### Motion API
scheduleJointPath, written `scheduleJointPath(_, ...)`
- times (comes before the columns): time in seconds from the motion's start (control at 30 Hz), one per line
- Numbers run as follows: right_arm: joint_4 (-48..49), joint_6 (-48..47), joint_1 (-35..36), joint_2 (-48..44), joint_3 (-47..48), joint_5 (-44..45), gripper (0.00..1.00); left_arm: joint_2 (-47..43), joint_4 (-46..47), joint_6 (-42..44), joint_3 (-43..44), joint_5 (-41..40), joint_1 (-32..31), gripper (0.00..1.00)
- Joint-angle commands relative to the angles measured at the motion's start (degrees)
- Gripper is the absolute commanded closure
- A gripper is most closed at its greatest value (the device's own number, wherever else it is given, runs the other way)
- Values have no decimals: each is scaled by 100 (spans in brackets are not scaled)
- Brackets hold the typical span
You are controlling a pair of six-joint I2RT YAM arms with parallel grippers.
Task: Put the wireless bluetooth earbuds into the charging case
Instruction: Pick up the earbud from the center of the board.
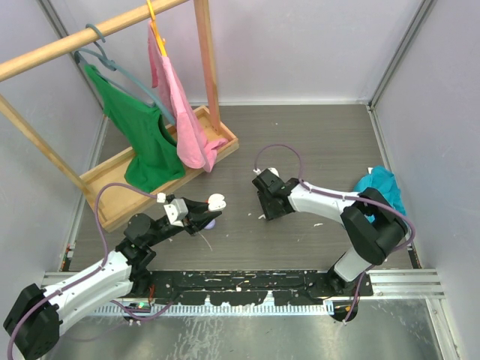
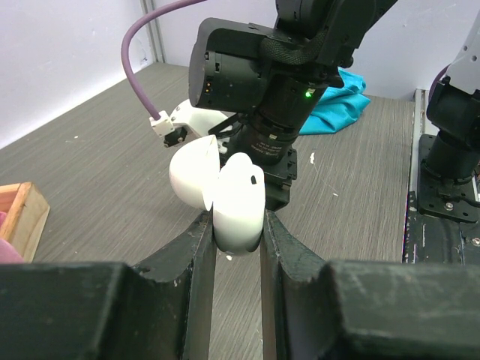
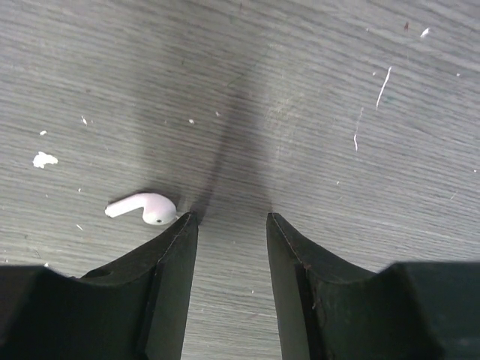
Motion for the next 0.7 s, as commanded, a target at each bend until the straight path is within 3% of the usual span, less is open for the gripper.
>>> scheduleJointPath(0.0,158,-17,-40,275,217,90,52,-80,192,104,79,-73,-14,100)
scheduleJointPath(0.27,343,-146,-80,611,555,-280,53,-104,180,103,69,-75,-16,100)
scheduleJointPath(0.67,335,-152,8,223,550,-513,51,-88,211,86,69,-85,-15,100)
